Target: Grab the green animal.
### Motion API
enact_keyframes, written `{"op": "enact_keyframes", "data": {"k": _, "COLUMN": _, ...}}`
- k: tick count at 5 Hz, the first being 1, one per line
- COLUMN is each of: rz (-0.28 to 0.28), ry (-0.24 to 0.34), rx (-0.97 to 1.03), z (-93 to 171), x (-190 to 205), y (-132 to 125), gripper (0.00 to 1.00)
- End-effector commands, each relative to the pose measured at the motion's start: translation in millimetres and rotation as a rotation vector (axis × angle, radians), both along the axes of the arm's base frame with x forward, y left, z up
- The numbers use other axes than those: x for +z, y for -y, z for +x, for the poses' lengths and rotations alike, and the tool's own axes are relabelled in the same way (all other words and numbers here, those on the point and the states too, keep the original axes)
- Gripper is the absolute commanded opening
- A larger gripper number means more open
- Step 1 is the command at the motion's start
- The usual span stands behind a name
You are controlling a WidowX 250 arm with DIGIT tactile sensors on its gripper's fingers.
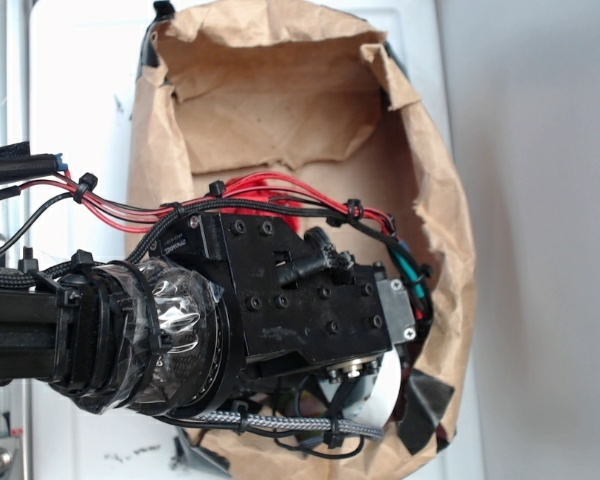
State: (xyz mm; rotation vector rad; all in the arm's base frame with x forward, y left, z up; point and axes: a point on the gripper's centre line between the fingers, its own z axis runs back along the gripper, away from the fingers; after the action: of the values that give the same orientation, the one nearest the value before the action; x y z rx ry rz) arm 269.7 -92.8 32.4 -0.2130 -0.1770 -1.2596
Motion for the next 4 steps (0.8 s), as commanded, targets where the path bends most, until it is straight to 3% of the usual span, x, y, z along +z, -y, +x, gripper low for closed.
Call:
{"op": "enact_keyframes", "data": {"k": 1, "rz": -0.128, "ry": -0.033, "rx": -0.149, "z": -31, "x": 41, "y": -12, "gripper": 1.0}}
{"op": "enact_keyframes", "data": {"k": 3, "rz": -0.13, "ry": 0.032, "rx": -0.152, "z": -40, "x": 55, "y": -10, "gripper": 1.0}}
{"op": "enact_keyframes", "data": {"k": 4, "rz": -0.081, "ry": 0.058, "rx": -0.156, "z": -40, "x": 41, "y": -1, "gripper": 1.0}}
